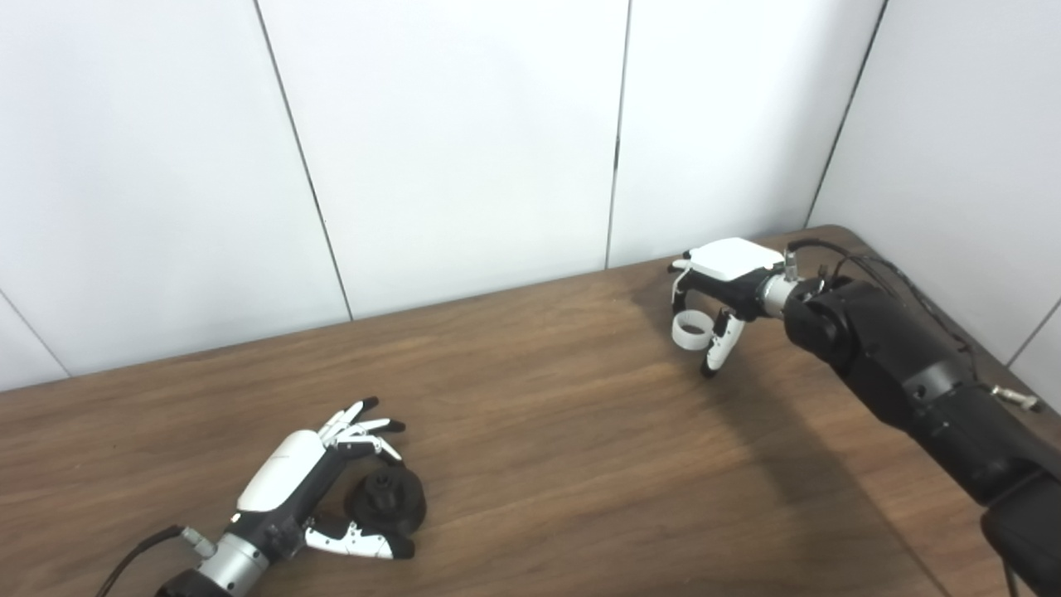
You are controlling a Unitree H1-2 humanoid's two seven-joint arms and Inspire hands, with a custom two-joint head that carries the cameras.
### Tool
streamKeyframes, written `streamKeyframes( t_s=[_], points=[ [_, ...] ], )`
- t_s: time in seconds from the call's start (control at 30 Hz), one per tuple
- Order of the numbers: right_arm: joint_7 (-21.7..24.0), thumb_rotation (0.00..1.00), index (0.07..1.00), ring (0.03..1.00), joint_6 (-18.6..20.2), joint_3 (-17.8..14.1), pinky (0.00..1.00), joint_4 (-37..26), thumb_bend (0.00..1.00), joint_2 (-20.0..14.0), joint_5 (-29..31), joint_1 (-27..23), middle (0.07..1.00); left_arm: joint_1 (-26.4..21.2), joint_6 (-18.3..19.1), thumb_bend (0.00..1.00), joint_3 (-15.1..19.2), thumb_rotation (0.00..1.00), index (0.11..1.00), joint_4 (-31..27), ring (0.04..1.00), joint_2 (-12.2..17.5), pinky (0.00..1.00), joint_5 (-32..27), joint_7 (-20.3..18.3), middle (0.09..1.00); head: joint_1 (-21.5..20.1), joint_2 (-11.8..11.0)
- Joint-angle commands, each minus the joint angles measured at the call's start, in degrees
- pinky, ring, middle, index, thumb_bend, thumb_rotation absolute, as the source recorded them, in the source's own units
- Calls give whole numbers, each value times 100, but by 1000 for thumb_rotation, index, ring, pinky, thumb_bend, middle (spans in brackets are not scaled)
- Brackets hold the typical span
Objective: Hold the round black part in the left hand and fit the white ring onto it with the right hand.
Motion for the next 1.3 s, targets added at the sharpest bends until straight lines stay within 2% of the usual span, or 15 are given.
streamKeyframes(
  t_s=[0.0, 0.03, 0.07, 0.1, 0.17, 0.83, 1.27],
  points=[
    [-97, 220, 627, 1000, -36, -21, 1000, -15, 885, -174, -67, -220, 938, 173, 66, 525, -30, 57, 480, 36, 1000, 106, 1000, 17, 13, 850, -3, 7],
    [-113, 209, 610, 1000, -42, -22, 1000, -5, 871, -172, -58, -217, 929, 173, 66, 525, -31, 57, 480, 39, 1000, 107, 1000, 18, 20, 849, -3, 3],
    [-133, 179, 552, 1000, -53, -31, 1000, 9, 702, -165, -36, -212, 919, 174, 66, 525, -26, 57, 480, 38, 1000, 105, 1000, 18, 19, 849, 5, -4],
    [-162, 162, 521, 1000, -64, -47, 1000, 27, 616, -152, -8, -204, 906, 180, 66, 525, -7, 57, 480, 25, 1000, 102, 1000, 36, -3, 849, 5, -4],
    [-237, 146, 493, 1000, -108, -31, 1000, 45, 545, -144, -24, -194, 885, 191, 67, 525, 18, 58, 481, 4, 1000, 100, 1000, 42, -26, 850, -21, 4],
    [-300, 145, 486, 1000, -136, -23, 1000, -9, 526, -189, 4, -151, 857, 150, 65, 525, -54, 59, 480, 20, 1000, 176, 1000, 34, 53, 852, -18, -16],
    [-235, 149, 493, 1000, -146, -50, 1000, -21, 524, -231, 111, -150, 899, 142, 65, 525, -49, 58, 480, 35, 1000, 157, 1000, 12, 86, 847, 7, -14]
  ],
)
